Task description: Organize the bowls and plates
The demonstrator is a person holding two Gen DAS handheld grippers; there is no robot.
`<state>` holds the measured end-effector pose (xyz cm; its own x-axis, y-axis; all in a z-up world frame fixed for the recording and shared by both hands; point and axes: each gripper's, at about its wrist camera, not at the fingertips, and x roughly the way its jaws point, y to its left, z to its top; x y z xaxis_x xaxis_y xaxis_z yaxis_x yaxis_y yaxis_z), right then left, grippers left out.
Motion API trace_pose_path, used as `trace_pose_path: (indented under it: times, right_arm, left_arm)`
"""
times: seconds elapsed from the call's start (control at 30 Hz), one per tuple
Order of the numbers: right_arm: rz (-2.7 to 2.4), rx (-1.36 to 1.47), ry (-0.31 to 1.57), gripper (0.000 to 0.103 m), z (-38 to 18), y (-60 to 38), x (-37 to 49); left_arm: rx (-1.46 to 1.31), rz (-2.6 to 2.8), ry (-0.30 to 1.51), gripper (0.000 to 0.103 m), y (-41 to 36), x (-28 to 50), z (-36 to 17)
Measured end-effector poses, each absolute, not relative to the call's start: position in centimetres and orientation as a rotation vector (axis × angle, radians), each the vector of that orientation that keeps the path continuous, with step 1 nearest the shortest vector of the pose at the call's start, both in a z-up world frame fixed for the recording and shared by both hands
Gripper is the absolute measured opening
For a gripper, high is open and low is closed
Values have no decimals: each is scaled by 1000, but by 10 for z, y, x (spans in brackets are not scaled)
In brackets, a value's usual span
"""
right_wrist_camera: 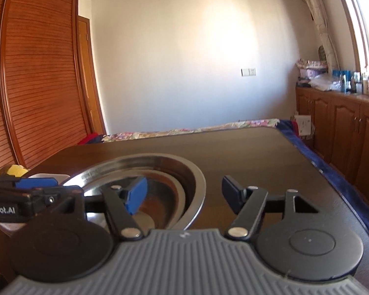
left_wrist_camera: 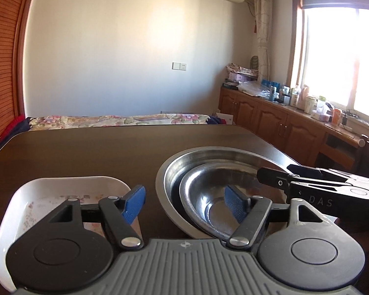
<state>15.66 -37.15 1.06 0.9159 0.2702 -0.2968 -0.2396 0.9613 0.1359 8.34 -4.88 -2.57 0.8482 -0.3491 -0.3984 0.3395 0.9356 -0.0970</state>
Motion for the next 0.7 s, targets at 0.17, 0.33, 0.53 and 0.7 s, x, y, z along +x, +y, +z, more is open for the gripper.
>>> trace_pose_path:
  times: [0.17, 0.33, 0.53, 0.7]
  right_arm:
    - [276, 102, 335, 65, 8, -371, 157]
    - [300, 152, 368, 46, 6, -377, 160]
    - [322, 181, 392, 36, 4, -378, 162]
    - [325, 175, 385, 35, 5, -375, 160]
  left_arm:
    - [-17, -360, 453, 50, -52, 85, -32]
    - [-17, -358, 468, 43, -53, 87, -35]
    - [-18, -351, 474, 39, -55, 90, -35]
    - [-8, -342, 465, 39, -56, 90, -34]
